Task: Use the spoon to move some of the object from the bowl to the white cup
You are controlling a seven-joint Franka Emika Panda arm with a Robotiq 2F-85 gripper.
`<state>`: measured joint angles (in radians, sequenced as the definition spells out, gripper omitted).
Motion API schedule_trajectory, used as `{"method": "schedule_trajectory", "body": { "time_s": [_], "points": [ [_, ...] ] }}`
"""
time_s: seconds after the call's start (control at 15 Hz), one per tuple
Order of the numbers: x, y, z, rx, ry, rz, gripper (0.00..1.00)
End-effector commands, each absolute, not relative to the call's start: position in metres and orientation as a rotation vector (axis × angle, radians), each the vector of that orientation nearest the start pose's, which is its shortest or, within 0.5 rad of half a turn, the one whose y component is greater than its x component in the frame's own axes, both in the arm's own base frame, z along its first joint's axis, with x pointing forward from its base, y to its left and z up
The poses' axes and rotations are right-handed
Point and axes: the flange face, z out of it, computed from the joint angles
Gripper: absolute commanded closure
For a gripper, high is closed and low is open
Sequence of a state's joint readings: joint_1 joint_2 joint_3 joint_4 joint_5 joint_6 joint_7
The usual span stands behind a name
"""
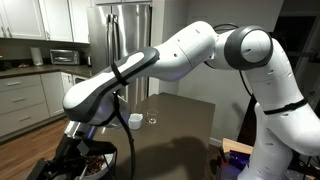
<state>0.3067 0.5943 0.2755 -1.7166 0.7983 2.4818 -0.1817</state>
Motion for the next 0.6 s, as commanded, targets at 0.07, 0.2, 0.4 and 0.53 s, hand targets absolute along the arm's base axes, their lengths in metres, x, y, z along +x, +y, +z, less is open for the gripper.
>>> {"method": "schedule_trajectory", "body": {
  "time_s": [0.07, 0.2, 0.4, 0.53],
  "points": [
    [0.588, 0.357, 0.269, -2.479, -0.201, -0.062, 0.0],
    [0.587, 0.354, 0.269, -2.497, -0.221, -0.052, 0.0],
    [0.586, 0.345, 0.271, -2.525, -0.226, -0.038, 0.0],
    [0.586, 0.337, 0.271, -2.534, -0.211, -0.016, 0.0]
  ]
}}
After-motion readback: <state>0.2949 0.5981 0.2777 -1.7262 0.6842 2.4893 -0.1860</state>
